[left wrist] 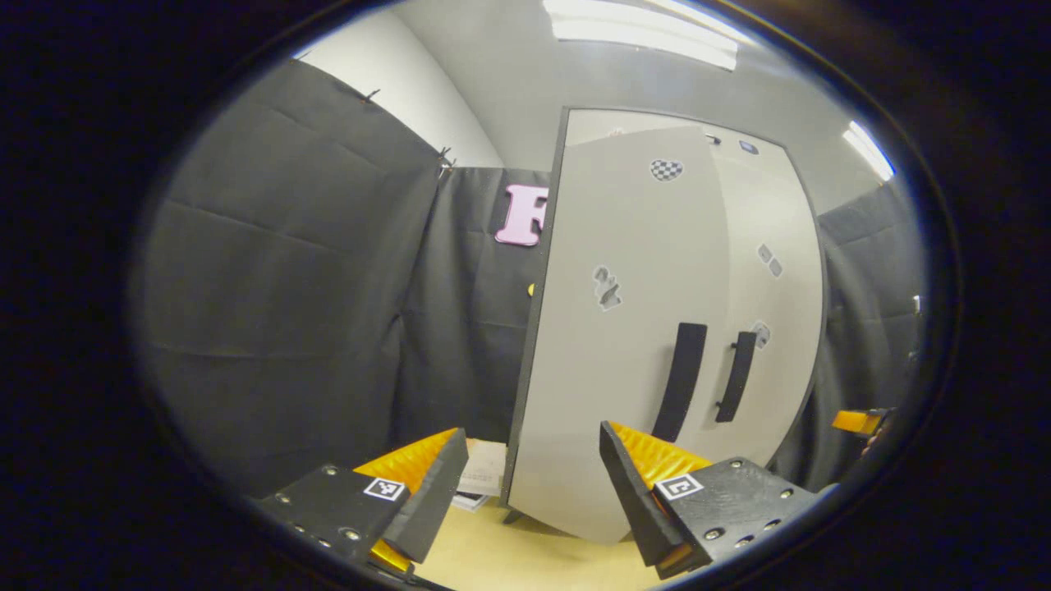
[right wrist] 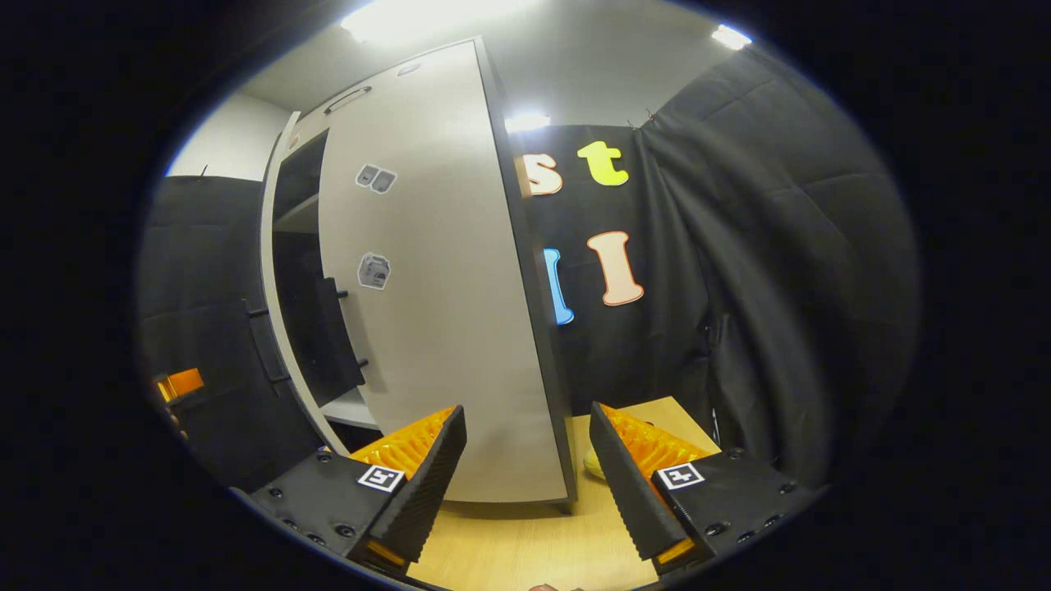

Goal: Grab one shoe with the right hand and put it into the shoe cabinet, grab the other shoe with the left hand and put it into the shoe cabinet; then close the right door with the right hand and the left door with the left hand.

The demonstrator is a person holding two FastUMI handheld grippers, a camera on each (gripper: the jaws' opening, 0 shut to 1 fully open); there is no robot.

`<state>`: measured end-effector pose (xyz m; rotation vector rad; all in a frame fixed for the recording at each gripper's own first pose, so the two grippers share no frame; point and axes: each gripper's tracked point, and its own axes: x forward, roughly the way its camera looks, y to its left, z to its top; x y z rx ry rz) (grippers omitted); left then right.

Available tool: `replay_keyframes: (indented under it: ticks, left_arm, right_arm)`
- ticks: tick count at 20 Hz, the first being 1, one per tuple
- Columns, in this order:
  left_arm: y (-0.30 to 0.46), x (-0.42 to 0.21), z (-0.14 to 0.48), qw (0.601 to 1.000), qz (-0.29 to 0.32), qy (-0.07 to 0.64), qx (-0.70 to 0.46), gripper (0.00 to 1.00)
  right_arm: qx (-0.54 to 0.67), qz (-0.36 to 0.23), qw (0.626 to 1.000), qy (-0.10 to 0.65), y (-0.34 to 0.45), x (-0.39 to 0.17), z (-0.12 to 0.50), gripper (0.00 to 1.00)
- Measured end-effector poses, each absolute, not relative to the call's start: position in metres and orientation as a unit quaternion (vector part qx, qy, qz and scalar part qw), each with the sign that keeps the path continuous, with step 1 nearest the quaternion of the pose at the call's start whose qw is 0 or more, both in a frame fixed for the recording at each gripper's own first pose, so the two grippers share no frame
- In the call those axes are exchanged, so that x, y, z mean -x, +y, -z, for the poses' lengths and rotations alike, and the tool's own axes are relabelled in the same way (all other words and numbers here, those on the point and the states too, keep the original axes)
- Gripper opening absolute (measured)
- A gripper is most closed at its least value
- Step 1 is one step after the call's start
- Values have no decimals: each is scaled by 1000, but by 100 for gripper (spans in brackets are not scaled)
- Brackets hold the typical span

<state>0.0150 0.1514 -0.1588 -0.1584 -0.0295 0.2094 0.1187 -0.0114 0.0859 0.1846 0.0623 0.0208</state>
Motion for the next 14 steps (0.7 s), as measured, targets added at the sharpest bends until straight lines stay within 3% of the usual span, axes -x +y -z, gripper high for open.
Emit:
replay_keyframes:
  ticks: [4,5,8,9,13,14]
  left_arm:
    - [159,-3,167,990,-92,-28,100,93]
    - [163,-1,169,990,-92,-29,98,89]
    - [176,4,175,992,-102,-26,76,93]
    - [175,5,175,992,-101,-25,69,96]
    - [168,3,174,994,-89,-18,64,94]
    - [167,1,177,994,-86,-11,65,99]
  right_arm:
    - [-55,13,998,19,-16,-95,-88,96]
    - [-49,19,998,16,-18,-92,-89,96]
    - [-47,21,999,11,-12,-84,-90,92]
    - [-46,22,999,8,-11,-83,-92,96]
    - [-40,13,999,-11,2,-80,-101,96]
    - [-38,10,999,-9,6,-79,-99,95]
